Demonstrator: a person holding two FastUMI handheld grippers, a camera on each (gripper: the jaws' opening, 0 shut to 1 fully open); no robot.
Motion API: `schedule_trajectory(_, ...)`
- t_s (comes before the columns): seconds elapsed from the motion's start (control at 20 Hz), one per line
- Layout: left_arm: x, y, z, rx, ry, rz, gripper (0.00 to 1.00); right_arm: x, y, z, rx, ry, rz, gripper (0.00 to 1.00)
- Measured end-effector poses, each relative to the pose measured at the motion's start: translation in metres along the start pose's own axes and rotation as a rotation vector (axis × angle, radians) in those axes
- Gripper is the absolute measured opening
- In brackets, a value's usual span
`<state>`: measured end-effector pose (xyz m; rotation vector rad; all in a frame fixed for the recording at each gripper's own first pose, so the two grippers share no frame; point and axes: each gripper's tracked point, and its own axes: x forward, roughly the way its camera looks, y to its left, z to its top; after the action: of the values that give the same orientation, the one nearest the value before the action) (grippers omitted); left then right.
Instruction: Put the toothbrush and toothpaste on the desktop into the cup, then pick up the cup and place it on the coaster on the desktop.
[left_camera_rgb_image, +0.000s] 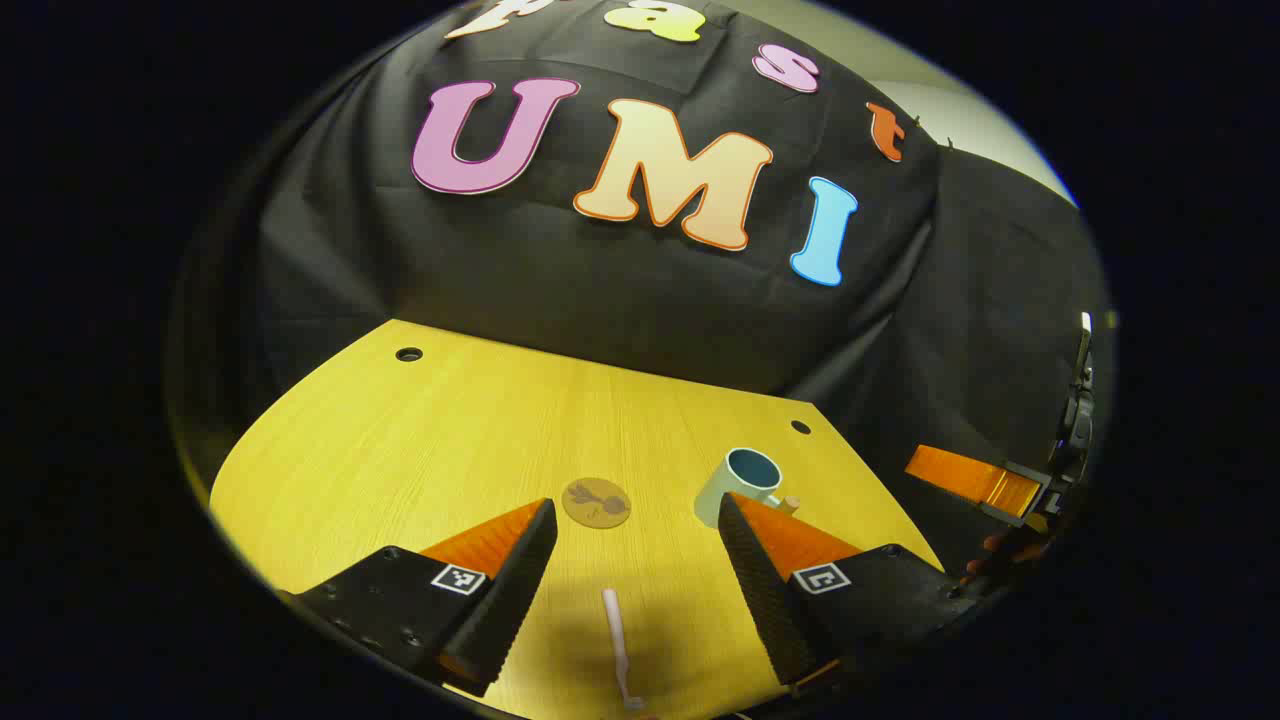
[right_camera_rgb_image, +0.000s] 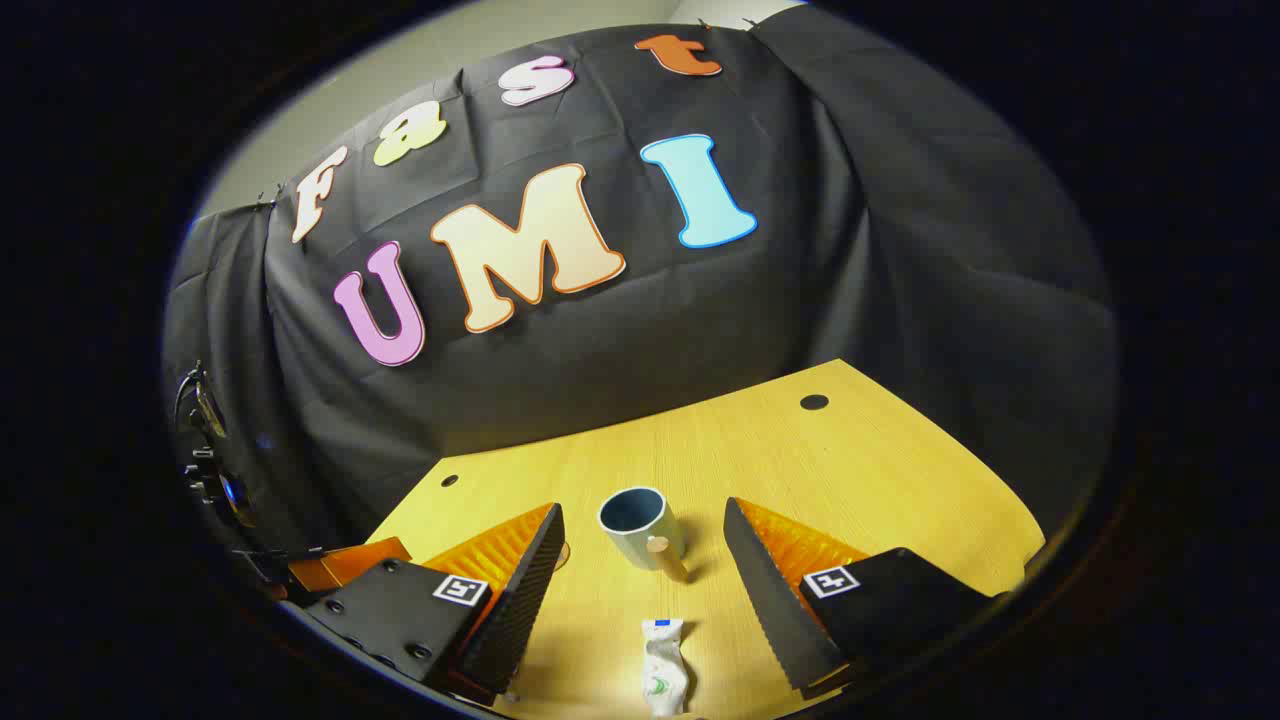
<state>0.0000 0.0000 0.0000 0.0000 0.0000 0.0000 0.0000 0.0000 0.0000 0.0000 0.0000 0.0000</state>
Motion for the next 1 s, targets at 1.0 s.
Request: schedule_trajectory(1.0, 0.006, 0.028, -0.006, 0.056, 0.054, -0.028, 0.95, -0.009, -0.007, -0.044, 0.017, 0.125, -0.095, 0.98)
